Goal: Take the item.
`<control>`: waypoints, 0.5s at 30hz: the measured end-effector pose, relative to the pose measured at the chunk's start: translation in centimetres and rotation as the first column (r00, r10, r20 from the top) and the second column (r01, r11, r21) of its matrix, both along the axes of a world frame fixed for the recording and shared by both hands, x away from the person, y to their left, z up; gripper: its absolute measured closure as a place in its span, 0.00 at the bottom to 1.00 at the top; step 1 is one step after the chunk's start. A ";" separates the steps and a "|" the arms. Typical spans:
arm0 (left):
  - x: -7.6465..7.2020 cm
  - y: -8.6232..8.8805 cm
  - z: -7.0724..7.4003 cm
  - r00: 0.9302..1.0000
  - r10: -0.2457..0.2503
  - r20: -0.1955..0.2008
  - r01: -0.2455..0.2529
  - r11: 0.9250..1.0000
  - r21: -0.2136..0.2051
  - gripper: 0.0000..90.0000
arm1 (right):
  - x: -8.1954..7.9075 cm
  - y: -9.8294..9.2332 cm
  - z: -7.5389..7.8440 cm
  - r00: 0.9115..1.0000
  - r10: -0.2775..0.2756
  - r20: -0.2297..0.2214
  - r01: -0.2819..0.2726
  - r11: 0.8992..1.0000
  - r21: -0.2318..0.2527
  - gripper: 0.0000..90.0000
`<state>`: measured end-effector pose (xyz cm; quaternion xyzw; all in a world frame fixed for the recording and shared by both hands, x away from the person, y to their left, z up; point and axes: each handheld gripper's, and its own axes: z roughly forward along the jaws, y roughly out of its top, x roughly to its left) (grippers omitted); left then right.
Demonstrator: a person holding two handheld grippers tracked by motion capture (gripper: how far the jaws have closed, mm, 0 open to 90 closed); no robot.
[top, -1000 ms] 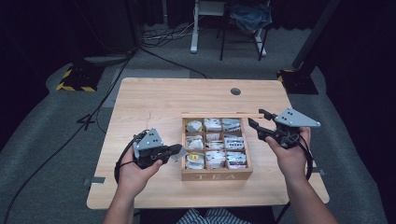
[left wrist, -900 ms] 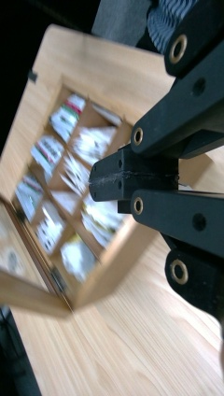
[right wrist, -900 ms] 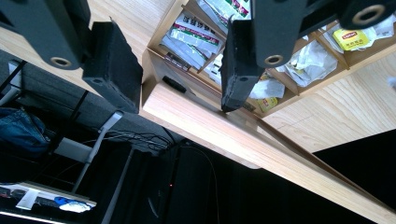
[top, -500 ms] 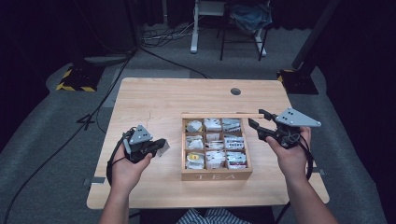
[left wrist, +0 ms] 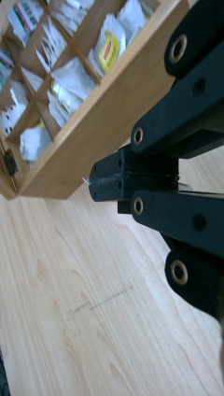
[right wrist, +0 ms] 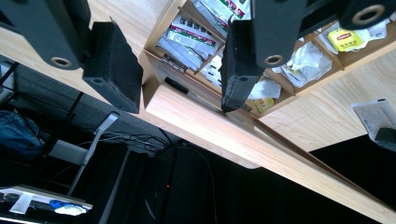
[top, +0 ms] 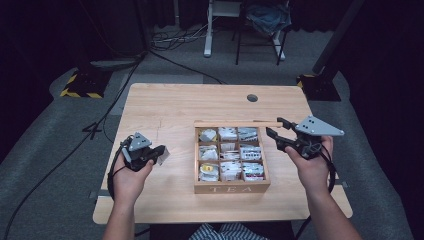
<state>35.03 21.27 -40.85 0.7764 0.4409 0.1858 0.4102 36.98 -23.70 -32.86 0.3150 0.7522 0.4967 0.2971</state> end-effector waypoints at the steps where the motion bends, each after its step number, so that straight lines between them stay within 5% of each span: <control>1: 0.1 0.1 -0.1 1.000 0.004 -0.004 -0.004 1.000 -0.004 1.00 | 0.0 0.0 0.0 1.000 0.001 -0.001 -0.001 1.000 -0.001 0.55; 15: 1.6 1.6 -3.1 0.995 0.030 -0.090 -0.040 0.993 -0.108 1.00 | -0.1 0.0 0.0 1.000 0.000 0.001 0.000 1.000 -0.004 0.55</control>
